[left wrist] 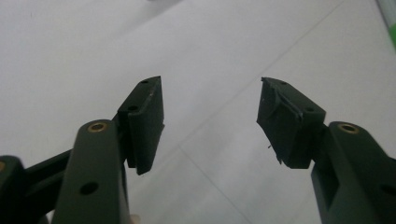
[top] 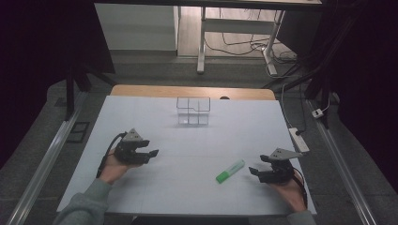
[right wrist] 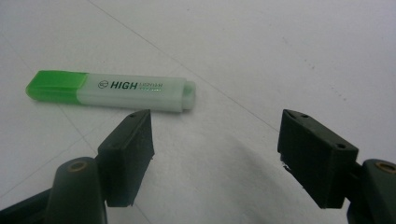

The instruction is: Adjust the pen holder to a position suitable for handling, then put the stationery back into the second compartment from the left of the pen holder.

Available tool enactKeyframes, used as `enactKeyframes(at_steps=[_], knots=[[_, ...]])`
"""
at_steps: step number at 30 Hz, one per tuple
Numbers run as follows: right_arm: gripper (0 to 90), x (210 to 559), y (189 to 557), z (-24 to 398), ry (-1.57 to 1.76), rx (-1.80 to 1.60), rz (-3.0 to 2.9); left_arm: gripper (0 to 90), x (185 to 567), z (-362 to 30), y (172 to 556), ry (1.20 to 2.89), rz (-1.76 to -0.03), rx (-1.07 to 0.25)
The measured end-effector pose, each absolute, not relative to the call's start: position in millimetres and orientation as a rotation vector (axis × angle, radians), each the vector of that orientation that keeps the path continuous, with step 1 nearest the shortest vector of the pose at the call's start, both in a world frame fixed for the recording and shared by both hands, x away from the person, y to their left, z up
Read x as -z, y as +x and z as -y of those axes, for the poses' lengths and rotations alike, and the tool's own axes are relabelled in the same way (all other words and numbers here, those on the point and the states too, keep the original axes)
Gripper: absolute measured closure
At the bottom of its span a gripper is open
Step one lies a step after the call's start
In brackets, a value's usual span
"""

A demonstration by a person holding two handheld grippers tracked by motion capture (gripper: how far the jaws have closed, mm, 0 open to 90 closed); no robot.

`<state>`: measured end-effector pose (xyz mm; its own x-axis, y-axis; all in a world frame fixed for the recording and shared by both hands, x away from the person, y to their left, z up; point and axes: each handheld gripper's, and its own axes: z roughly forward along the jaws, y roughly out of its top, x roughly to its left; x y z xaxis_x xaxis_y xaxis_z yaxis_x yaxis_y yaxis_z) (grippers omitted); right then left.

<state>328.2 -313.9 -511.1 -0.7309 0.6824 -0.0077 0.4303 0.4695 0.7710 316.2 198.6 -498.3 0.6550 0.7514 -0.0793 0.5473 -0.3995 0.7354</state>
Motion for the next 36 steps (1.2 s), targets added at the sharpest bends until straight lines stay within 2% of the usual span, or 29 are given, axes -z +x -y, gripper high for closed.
enactKeyframes(at_steps=[12, 29, 36], knots=[[26.1, 510, 332, 315, 0.953, -1.139, -2.403, 36.0, 511, -208, 279, 2.115, -1.039, -0.37], [26.6, 502, 333, 318, 0.923, -1.133, -2.403, 33.3, 513, -204, 274, 2.149, -1.007, -0.353], [30.0, 498, 338, 311, 0.912, -1.109, -2.436, 32.6, 514, -202, 272, 2.155, -1.007, -0.354]])
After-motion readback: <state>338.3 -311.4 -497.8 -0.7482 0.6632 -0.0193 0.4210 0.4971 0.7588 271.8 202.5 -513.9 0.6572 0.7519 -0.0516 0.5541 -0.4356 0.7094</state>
